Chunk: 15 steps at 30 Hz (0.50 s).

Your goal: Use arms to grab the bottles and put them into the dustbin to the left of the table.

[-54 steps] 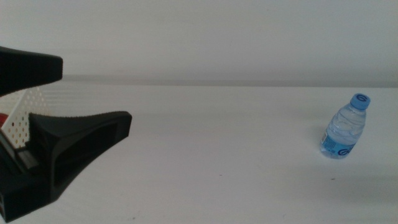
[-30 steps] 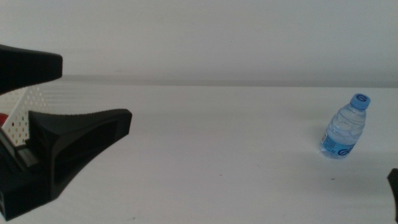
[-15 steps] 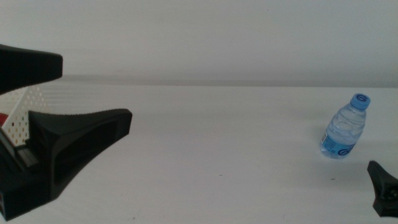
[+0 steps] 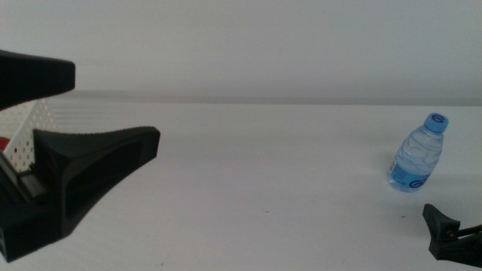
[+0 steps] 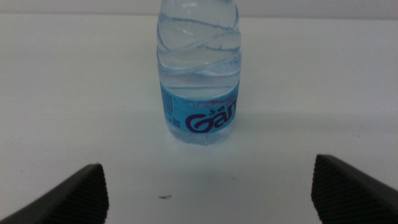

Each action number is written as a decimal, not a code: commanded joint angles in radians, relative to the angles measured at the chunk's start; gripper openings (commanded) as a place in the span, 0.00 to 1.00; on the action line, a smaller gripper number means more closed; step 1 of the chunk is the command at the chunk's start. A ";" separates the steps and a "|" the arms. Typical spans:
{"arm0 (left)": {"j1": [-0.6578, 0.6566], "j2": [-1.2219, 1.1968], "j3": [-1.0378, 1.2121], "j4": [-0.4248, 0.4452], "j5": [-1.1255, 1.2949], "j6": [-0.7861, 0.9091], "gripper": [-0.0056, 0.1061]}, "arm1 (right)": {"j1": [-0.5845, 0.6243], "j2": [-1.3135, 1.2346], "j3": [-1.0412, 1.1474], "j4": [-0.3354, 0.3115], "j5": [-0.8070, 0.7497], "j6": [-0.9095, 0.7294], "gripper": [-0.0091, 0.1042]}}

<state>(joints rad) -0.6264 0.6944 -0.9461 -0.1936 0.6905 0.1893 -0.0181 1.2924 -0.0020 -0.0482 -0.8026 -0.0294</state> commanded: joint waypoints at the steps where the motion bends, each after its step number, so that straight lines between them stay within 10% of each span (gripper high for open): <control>1: -0.006 -0.003 0.005 -0.001 -0.026 -0.005 0.89 | -0.002 0.060 0.031 -0.008 -0.105 0.000 0.85; 15: -0.006 -0.003 0.005 0.003 -0.051 -0.003 0.89 | -0.002 0.338 -0.212 0.007 -0.161 -0.096 0.85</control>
<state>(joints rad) -0.6264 0.6944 -0.9461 -0.1917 0.6580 0.1893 -0.0181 1.6110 -0.1989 -0.0385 -0.9496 -0.0974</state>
